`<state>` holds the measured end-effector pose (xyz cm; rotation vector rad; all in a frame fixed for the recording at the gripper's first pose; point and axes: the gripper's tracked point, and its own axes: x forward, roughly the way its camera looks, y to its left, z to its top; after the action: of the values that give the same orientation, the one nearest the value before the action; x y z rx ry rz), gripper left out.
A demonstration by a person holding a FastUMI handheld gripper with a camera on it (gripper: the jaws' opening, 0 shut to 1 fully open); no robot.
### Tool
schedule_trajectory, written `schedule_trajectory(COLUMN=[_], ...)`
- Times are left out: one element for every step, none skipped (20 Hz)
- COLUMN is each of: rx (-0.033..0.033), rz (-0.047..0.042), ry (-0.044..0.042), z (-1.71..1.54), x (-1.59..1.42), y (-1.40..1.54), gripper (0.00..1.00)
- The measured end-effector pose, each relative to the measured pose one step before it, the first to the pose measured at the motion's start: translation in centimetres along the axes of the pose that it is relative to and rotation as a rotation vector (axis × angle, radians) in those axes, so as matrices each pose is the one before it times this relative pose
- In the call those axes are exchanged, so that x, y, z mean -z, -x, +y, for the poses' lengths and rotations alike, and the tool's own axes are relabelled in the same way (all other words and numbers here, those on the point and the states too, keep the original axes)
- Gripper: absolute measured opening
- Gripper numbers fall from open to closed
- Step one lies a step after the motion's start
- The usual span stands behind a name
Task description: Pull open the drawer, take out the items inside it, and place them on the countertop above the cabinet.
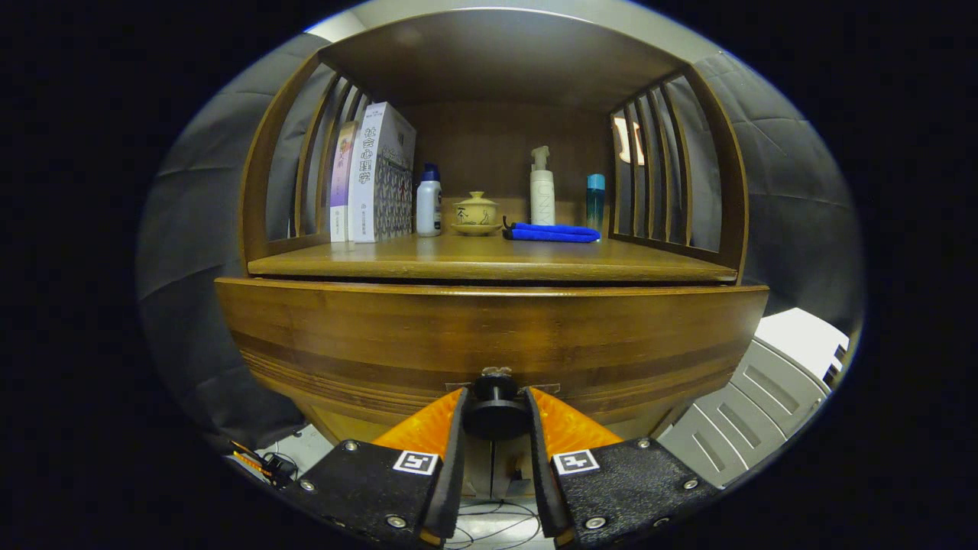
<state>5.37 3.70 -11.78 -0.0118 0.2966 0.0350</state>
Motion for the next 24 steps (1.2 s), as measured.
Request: schedule_trajectory(rx=[0.00059, -0.00023, -0.00028, 0.00026, 0.00180, 0.00175, 0.00226, 0.00224, 0.00241, 0.00089, 0.00062, 0.00184, 0.00332, 0.00326, 0.00249, 0.00093, 0.00236, 0.00373, 0.00305, 0.00429, 0.00531, 0.00494, 0.00296, 0.00222], rz=[0.00423, 0.00138, 0.00158, 0.00069, -0.00179, 0.00060, -0.00015, -0.00063, 0.00072, 0.00143, 0.00399, 0.00044, -0.00009, -0.00009, 0.00083, -0.00014, 0.00351, -0.00010, 0.00261, 0.00368, 0.00239, 0.00417, 0.00550, 0.00533], ry=[0.00694, 0.00605, 0.00290, -0.00120, 0.00038, 0.00126, 0.00111, -0.00327, -0.00603, -0.00405, 0.00010, 0.00298, 0.00037, -0.00526, -0.00695, -0.00215, 0.00013, 0.00140, 0.00253, -0.00012, -0.00271, -0.00323, -0.00103, 0.00320], z=[-0.013, 0.100, -0.002, 0.009, 0.006, -0.008, 0.014, 0.057, 0.007, 0.000, -0.008, -0.043, -0.098, -0.047, -0.072, -0.056, -0.095, -0.068, -0.056, -0.065, -0.043, -0.087, 0.003, 0.099], x=[0.046, 0.106, 0.080, 0.120, 0.059, 0.210, 0.007, 0.046, 0.100, 0.142, 0.071, 0.095, 0.129, 0.140, 0.091, 0.177, 0.136, 0.107, 0.113, 0.233, 0.112, 0.259, 0.155, 0.289], y=[0.300, 0.368, 0.422, 0.312, 0.339, 0.524, 0.464, 0.346, 0.448, 0.403, 0.399, 0.428, 0.466, 0.330, 0.432, 0.418, 0.442, 0.416, 0.431, 0.456, 0.508, 0.510, 0.519, 0.314], gripper=[0.41, 0.41, 0.41, 0.41, 0.41, 0.41, 0.41, 0.41, 0.41, 0.41, 0.41, 0.41, 0.41, 0.41, 0.41, 0.40, 0.41, 0.41, 0.41, 0.41, 0.41, 0.41, 0.41, 0.41])
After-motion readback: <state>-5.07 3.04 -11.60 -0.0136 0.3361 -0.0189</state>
